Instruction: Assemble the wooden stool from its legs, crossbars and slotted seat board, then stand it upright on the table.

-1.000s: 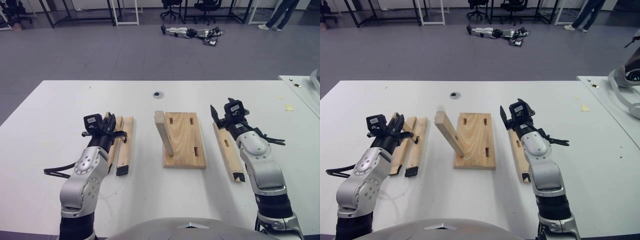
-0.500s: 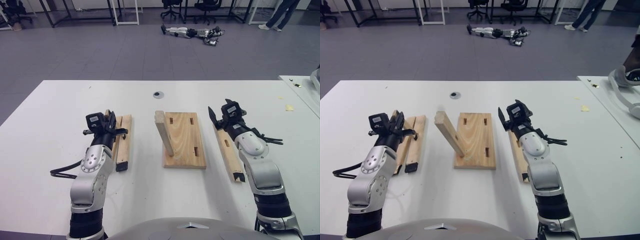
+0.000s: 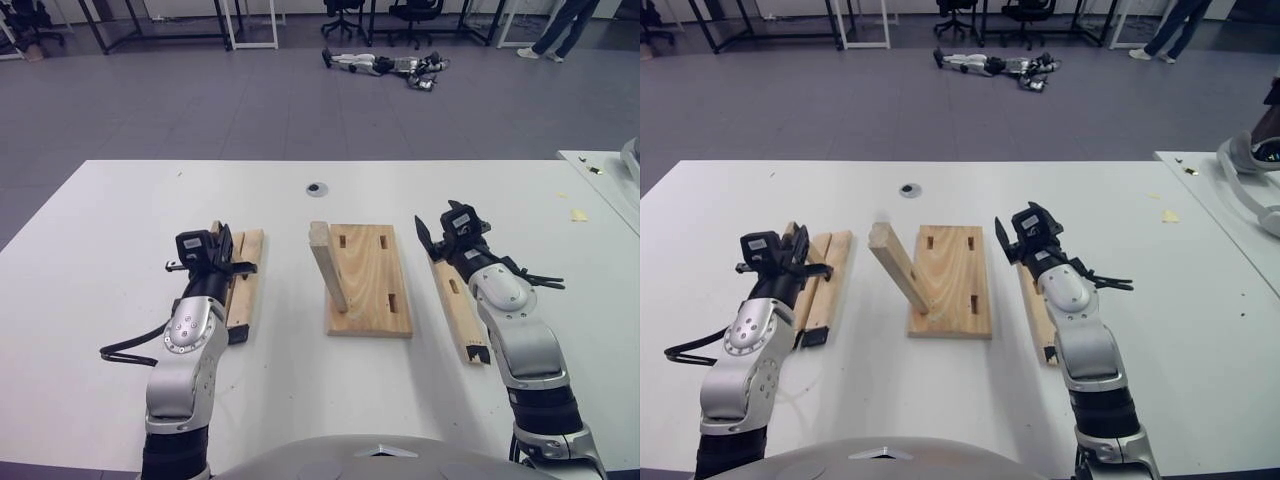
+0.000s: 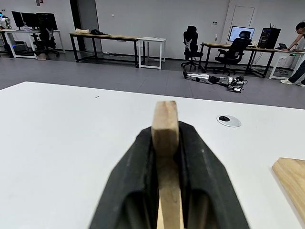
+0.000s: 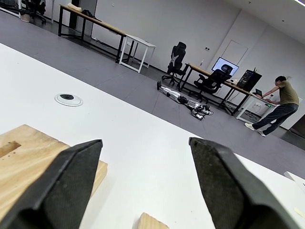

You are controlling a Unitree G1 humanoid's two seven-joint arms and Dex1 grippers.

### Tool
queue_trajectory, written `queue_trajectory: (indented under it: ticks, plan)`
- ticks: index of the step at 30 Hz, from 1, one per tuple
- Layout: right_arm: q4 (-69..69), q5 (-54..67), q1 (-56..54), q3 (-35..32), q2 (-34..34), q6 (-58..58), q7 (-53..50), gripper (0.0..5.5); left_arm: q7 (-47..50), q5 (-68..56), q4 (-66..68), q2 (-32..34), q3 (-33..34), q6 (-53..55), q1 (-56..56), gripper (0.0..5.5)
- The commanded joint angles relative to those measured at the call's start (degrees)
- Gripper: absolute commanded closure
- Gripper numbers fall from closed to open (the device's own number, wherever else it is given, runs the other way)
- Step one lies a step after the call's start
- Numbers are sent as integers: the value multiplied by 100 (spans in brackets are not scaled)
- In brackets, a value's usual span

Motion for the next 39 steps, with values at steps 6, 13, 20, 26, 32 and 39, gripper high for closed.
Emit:
queue_trajectory:
  ticks: [6, 13, 20, 26, 32, 39]
  plan:
    - [12, -49, -7, 9, -97, -12, 149, 210, -146, 257, 178, -145, -113, -298, 21, 511]
    - [45, -91, -22, 64, -93, -21, 173, 210, -203, 355, 246, -187, -94, -541, -86, 511]
    - [53, -102, -20, 75, -95, -17, 186, 210, -282, 427, 269, -130, -34, -563, 180, 511]
    - [75, -108, -18, 58, -91, -39, 202, 210, -363, 509, 534, -172, -72, -782, 318, 511]
    - [98, -111, -41, 63, -85, -50, 206, 210, -564, 465, 776, -150, -157, -1075, 175, 511]
    - [105, -120, -35, 67, -92, -30, 211, 210, -676, 299, 1066, -165, -94, -707, 513, 511]
